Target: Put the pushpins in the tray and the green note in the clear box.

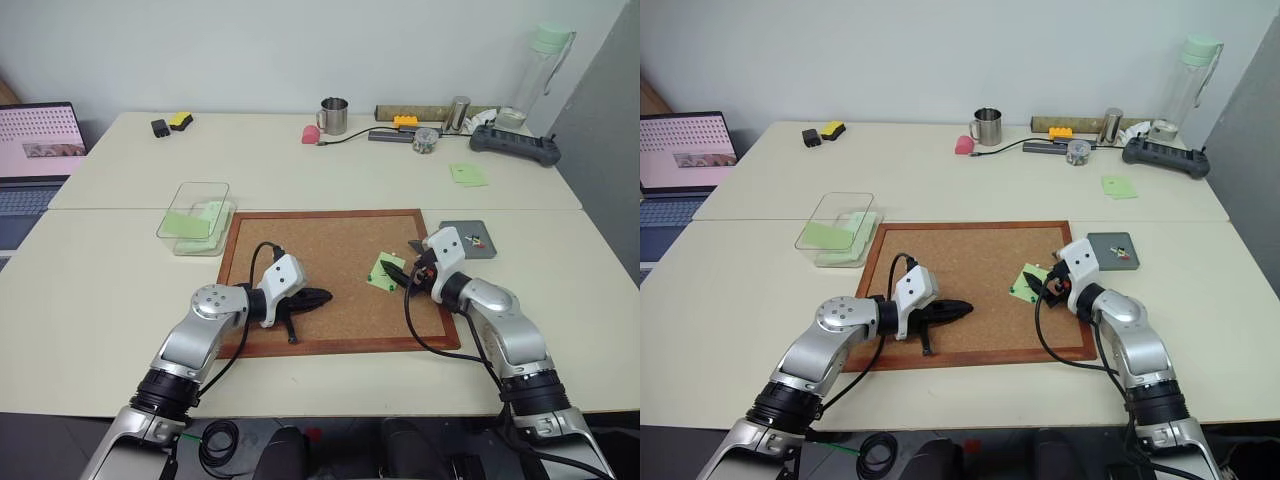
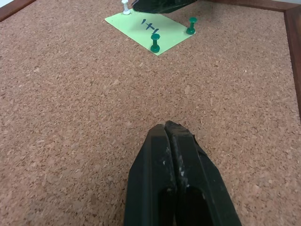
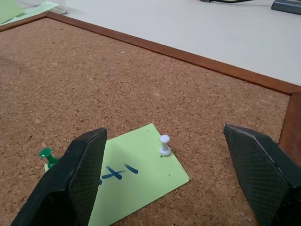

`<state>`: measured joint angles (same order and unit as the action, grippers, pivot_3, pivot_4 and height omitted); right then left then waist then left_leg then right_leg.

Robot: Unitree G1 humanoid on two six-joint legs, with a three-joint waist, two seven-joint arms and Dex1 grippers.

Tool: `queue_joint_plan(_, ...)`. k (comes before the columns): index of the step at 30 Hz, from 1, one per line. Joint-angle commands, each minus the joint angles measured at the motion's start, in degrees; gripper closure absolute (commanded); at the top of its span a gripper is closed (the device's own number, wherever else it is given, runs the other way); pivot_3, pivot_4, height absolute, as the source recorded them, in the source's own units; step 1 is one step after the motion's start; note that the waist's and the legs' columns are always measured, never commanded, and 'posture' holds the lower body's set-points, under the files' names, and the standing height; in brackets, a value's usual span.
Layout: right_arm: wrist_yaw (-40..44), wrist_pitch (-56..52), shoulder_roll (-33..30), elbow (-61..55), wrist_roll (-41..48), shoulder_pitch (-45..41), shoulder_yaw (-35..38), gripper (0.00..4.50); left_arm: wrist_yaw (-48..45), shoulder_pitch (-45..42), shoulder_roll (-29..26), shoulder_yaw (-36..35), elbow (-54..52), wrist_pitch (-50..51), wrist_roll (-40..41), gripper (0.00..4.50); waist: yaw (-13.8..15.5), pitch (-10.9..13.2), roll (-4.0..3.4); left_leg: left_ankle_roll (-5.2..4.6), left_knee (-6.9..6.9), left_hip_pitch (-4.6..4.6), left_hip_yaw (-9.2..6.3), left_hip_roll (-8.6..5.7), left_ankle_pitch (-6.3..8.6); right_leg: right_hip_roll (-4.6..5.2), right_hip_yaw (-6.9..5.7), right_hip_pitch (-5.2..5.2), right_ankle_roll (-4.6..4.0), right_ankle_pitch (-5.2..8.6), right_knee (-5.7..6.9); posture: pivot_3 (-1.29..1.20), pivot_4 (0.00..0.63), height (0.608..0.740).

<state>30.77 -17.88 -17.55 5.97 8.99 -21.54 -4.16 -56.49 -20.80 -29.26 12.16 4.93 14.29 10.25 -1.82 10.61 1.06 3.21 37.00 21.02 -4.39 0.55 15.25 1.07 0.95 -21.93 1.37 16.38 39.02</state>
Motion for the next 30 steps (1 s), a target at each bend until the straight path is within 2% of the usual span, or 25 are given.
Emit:
queue_joint_plan(1, -0.2, 2.2, 0.8, 1.8, -0.5, -2.0, 0.0, 0.58, 0.5, 1.1, -0.1, 1.6, 1.3, 0.4, -2.1, 4.50, 0.0, 0.0, 0.00, 0.00, 0.00, 0.00, 0.01, 0.00, 0.00, 0.00, 0.01, 0.00, 0.00, 0.00, 0.00, 0.00, 0.150, 0.740)
queue_joint_plan(12, -0.3, 3.1, 2.8, 4.2, -0.3, -3.2, 1.0, 2.73, 0.7, 1.0, -0.6, 1.3, 0.5, 0.6, -2.0, 4.50, 0.0, 0.0, 0.00, 0.00, -0.02, -0.02, 0.03, 0.01, 0.00, 0.00, 0.03, 0.00, 0.00, 0.00, 0.00, 0.00, 0.150, 0.740)
queue_joint_plan(19, -1.0, 4.1, 3.0, 4.4, -0.6, -3.4, 1.2, 4.43, 0.8, 0.6, -0.4, 1.5, 1.1, 0.3, -2.5, 4.50, 0.0, 0.0, 0.00, 0.00, -0.01, -0.02, 0.02, 0.01, 0.00, 0.00, 0.02, 0.00, 0.00, 0.00, 0.01, 0.00, 0.150, 0.740)
queue_joint_plan(30, 0.6, 4.6, 3.6, -3.5, 3.3, -1.0, 2.9, 4.49, 0.9, -0.1, -0.6, 1.7, 2.3, 0.0, -3.0, 4.50, 0.0, 0.0, 0.00, 0.00, -0.01, -0.02, 0.02, 0.01, 0.00, 0.00, 0.03, 0.00, 0.00, 0.00, 0.00, 0.00, 0.150, 0.740)
